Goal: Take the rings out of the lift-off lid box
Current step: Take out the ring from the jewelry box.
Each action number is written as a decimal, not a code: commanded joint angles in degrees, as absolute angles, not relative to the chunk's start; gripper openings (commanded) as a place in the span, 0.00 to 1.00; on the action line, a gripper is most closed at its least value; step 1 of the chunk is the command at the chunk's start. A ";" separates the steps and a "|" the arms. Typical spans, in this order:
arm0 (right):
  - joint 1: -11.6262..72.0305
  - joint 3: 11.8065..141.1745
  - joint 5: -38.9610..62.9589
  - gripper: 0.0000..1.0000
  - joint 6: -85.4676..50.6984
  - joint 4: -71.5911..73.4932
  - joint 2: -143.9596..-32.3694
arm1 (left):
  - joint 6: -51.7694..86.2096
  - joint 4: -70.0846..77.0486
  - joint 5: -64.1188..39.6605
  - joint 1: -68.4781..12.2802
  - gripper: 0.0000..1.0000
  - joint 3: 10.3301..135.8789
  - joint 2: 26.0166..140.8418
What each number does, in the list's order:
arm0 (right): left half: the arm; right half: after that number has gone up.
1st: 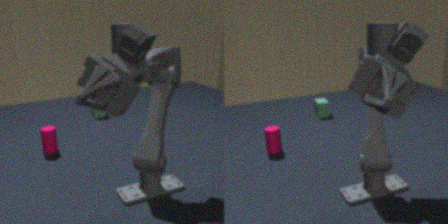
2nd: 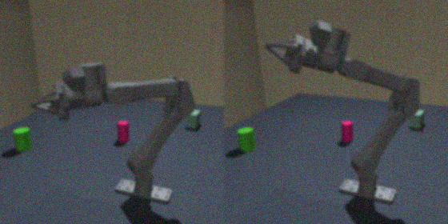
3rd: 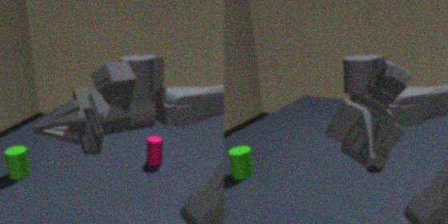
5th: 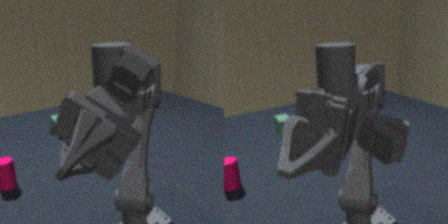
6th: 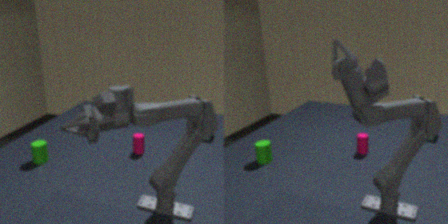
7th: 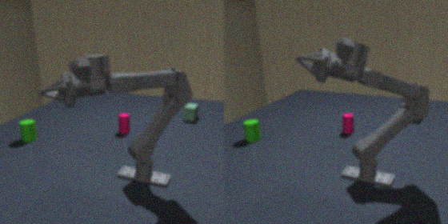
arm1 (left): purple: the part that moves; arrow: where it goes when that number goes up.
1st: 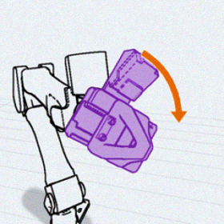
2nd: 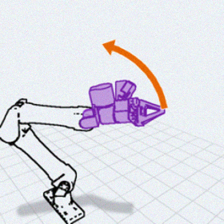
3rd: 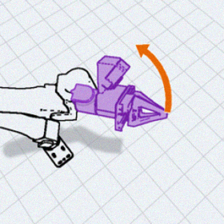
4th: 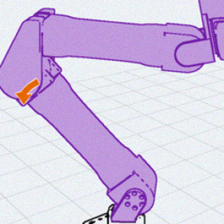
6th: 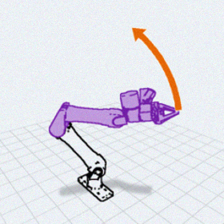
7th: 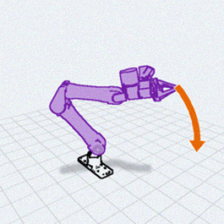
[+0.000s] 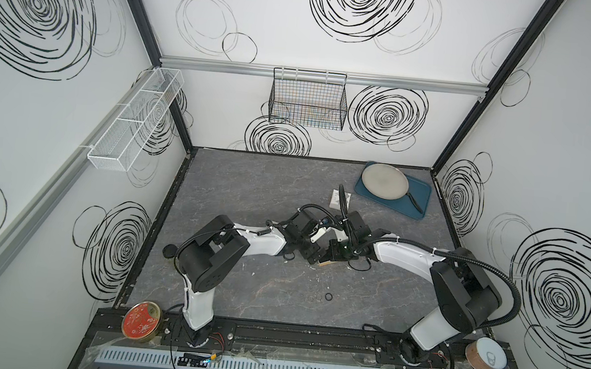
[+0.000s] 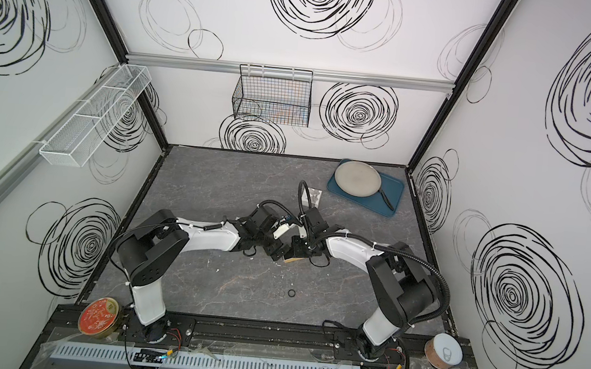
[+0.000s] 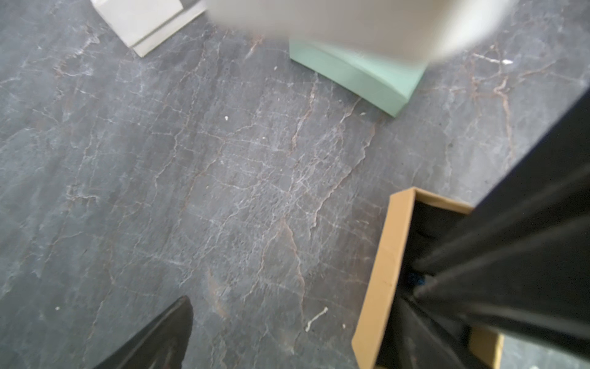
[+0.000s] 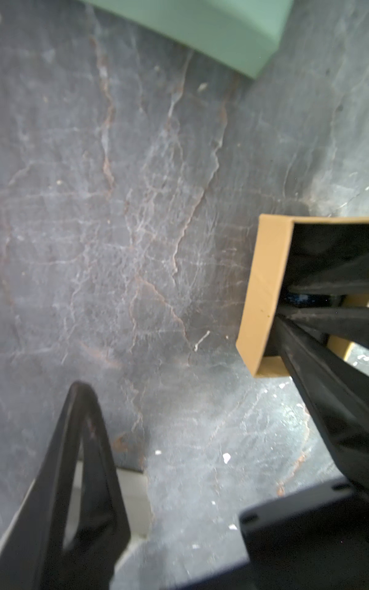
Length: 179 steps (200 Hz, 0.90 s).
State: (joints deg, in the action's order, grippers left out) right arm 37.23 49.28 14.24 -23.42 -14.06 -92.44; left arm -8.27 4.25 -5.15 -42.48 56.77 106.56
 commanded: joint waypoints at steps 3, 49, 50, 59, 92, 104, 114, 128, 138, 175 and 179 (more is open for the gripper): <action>36.75 48.08 16.74 0.00 -24.32 -10.70 -89.51 | -8.43 3.21 -5.45 -42.80 1.00 58.01 107.67; 35.82 45.77 18.05 0.00 -25.61 -7.92 -87.36 | -8.35 3.15 -5.45 -42.80 1.00 58.01 107.67; 35.80 45.74 18.08 0.00 -25.64 -7.83 -87.32 | -8.35 3.16 -5.45 -42.80 1.00 58.05 107.67; 35.61 45.29 18.49 0.00 -25.88 -7.23 -86.94 | -8.35 3.10 -5.48 -42.80 1.00 58.01 107.71; 34.70 43.65 20.21 0.00 -26.75 -5.11 -85.63 | -8.39 3.03 -5.36 -42.79 1.00 58.01 107.84; 34.37 43.35 20.59 0.00 -26.89 -4.84 -85.11 | -8.37 3.01 -5.37 -42.80 1.00 58.01 107.91; 34.12 42.99 20.96 0.00 -26.98 -4.50 -84.59 | -8.35 3.00 -5.36 -42.80 1.00 58.09 107.97; 33.71 42.58 21.30 0.00 -27.07 -4.39 -83.84 | -8.35 2.99 -5.36 -42.81 1.00 58.10 108.02; 33.41 42.24 21.55 0.00 -27.16 -4.47 -83.37 | -8.39 2.74 -5.24 -42.88 1.00 58.18 108.08; 32.83 39.06 22.68 0.00 -27.60 -5.81 -78.75 | -8.64 2.20 -5.18 -42.80 1.00 58.57 107.37; 32.91 38.47 22.91 0.00 -27.60 -6.10 -77.89 | -8.61 2.13 -5.39 -42.75 1.00 58.76 107.17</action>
